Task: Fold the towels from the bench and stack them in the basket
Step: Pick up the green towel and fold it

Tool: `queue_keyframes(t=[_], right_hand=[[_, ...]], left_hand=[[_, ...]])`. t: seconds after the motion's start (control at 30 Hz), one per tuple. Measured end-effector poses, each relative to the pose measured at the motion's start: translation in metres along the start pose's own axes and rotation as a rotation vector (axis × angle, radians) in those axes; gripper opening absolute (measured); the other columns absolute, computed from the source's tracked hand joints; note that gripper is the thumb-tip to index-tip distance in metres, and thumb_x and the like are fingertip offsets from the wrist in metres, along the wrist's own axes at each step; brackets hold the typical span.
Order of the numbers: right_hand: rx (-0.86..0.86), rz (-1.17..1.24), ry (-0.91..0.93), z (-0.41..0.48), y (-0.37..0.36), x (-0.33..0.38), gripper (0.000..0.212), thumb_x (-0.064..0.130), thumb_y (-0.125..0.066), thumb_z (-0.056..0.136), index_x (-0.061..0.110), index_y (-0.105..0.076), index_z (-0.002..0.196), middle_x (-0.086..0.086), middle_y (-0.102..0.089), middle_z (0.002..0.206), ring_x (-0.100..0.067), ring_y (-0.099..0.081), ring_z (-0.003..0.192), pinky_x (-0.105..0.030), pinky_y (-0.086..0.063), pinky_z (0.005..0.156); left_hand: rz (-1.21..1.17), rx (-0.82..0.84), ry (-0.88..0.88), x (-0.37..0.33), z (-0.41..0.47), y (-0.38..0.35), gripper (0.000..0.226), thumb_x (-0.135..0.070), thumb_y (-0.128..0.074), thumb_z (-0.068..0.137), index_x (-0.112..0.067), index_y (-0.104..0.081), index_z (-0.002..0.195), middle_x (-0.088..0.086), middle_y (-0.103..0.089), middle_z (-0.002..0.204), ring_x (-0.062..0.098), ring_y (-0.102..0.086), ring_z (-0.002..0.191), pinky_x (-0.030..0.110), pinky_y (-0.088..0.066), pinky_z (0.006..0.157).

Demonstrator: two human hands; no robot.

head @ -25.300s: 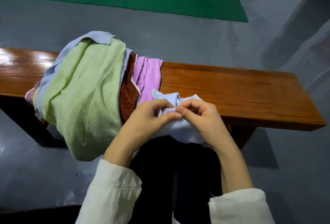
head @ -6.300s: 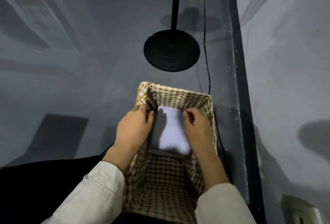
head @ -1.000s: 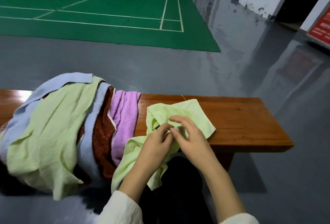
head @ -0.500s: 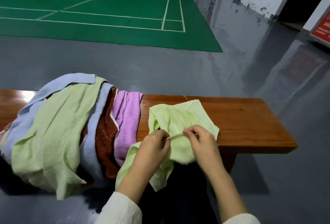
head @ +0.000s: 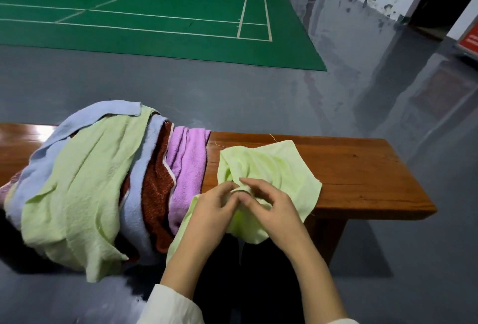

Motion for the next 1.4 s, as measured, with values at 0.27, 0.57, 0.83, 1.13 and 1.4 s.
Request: queue_keyframes(t=[0.27,0.57,0.83,1.13,1.4], right_hand=[[-0.306,0.200,-0.068,-0.019,0.001,-0.019,0.014,0.008,-0.065,0.087,0.018,-0.069,0.078,0.008,-0.069,0.075,0.002,-0.060,0.074,-0.011,-0.045,0.071],[-0.453,0.179,-0.075,-0.030,0.017,-0.022,0.006,0.018,-0.069,0.085,0.014,-0.072,0.082,0.006,-0.070,0.080,-0.001,-0.062,0.080,-0.012,-0.046,0.072],[-0.390,0.244,-0.091,-0.033,0.017,-0.019,0.007,0.016,-0.069,0.085,0.015,-0.072,0.080,0.010,-0.071,0.078,0.003,-0.062,0.077,-0.011,-0.046,0.073],[-0.241,0.288,-0.138,-0.026,0.000,-0.017,0.010,-0.001,-0.066,0.084,0.004,-0.069,0.075,0.003,-0.065,0.062,0.001,-0.057,0.062,-0.014,-0.045,0.061],[-0.063,0.174,-0.203,-0.032,-0.004,-0.021,0.010,0.011,-0.071,0.082,0.017,-0.075,0.075,0.000,-0.072,0.074,0.000,-0.062,0.071,-0.015,-0.048,0.068]], left_hand=[[0.177,-0.013,-0.058,0.017,-0.013,0.027,0.014,-0.014,-0.063,0.075,-0.027,-0.066,0.079,-0.009,-0.068,0.076,0.003,-0.059,0.073,0.014,-0.044,0.065],[-0.145,-0.172,0.058,0.050,-0.027,0.062,0.018,-0.023,-0.057,0.083,-0.036,-0.068,0.075,-0.017,-0.064,0.069,-0.007,-0.050,0.065,0.012,-0.041,0.063],[-0.115,-0.253,0.114,0.038,-0.019,0.049,0.028,-0.060,-0.051,0.074,-0.034,-0.060,0.074,-0.015,-0.055,0.065,0.000,-0.047,0.064,0.021,-0.038,0.065],[0.100,0.186,-0.083,-0.013,-0.025,-0.018,0.053,-0.068,-0.044,0.073,-0.037,-0.060,0.112,-0.014,-0.064,0.113,-0.002,-0.055,0.108,0.019,-0.041,0.094],[0.206,0.175,-0.135,-0.003,-0.019,-0.002,0.031,-0.037,-0.071,0.080,-0.011,-0.067,0.096,-0.005,-0.061,0.088,0.011,-0.058,0.088,0.002,-0.032,0.073]])
Point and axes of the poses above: each hand's wrist, its own z-axis towards the middle knuckle, its own y-axis out of the back of the hand, x = y × z, the point moved 5 cm from there along z, towards the middle knuckle
